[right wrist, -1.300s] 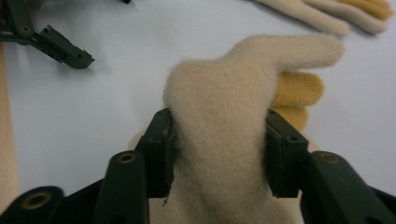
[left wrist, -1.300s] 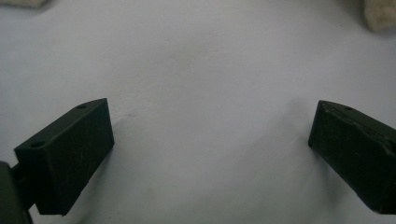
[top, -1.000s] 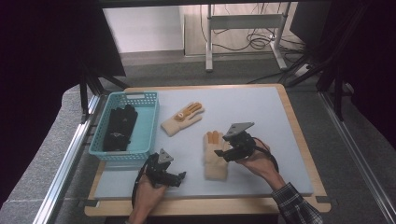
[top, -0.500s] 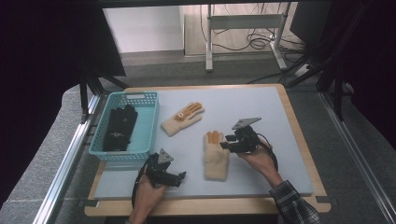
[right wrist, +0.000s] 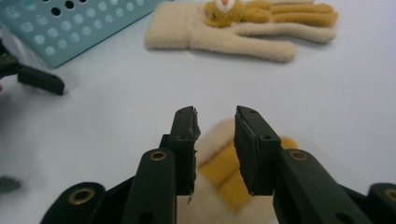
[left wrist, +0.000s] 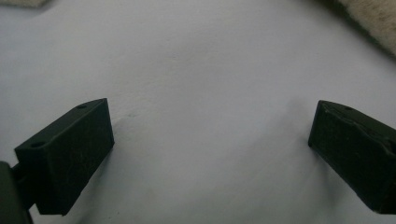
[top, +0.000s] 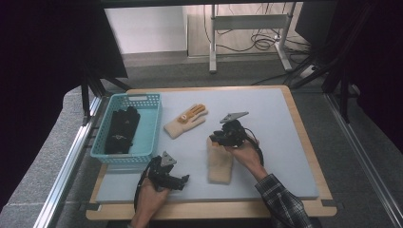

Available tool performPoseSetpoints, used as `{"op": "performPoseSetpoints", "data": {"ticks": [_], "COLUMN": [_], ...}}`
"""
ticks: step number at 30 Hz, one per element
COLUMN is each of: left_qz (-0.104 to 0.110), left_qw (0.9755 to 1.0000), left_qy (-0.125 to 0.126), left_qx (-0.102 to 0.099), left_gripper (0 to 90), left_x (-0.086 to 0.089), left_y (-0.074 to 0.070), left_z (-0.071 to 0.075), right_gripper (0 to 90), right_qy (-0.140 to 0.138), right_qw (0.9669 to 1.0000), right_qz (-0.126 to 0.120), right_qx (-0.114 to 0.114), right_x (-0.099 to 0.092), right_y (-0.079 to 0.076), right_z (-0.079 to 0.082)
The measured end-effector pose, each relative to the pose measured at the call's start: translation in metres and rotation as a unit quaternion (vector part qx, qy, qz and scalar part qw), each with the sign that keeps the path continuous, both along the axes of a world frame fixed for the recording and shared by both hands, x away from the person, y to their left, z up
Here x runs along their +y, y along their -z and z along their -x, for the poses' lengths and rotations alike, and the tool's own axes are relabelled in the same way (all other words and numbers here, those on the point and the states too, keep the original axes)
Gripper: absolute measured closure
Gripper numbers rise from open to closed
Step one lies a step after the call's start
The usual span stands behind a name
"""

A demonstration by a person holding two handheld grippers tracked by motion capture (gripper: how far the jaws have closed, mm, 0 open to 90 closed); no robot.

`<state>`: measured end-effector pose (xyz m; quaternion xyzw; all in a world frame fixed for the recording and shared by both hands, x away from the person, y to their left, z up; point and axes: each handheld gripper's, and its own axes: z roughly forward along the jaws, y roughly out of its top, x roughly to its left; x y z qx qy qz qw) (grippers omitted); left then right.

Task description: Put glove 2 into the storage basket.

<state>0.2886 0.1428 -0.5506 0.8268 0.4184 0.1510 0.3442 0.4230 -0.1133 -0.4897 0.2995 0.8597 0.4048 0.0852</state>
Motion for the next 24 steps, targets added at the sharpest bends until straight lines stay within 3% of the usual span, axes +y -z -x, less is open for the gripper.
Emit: {"op": "performPoseSetpoints", "data": {"ticks": [9, 15, 24], "left_qz": [0.003, 0.003, 0.002], "left_qw": [1.0, 1.0, 1.0], "left_qy": [-0.002, -0.002, -0.001], "left_qx": [0.0, 0.0, -0.001], "left_gripper": [0.4, 0.4, 0.6], "left_x": [0.0, 0.0, 0.0], "left_y": [0.0, 0.0, 0.0], "left_z": [0.0, 0.0, 0.0], "right_gripper": [65.3, 59.3, 60.5], "right_qy": [0.012, 0.032, 0.039], "right_qw": [0.9999, 0.9993, 0.9992], "right_qz": [-0.003, -0.017, -0.001], "right_qx": [-0.009, 0.005, -0.004], "right_x": [0.039, 0.067, 0.101], "right_y": [0.001, 0.006, 0.014], "right_z": [-0.029, -0.054, -0.073]}}
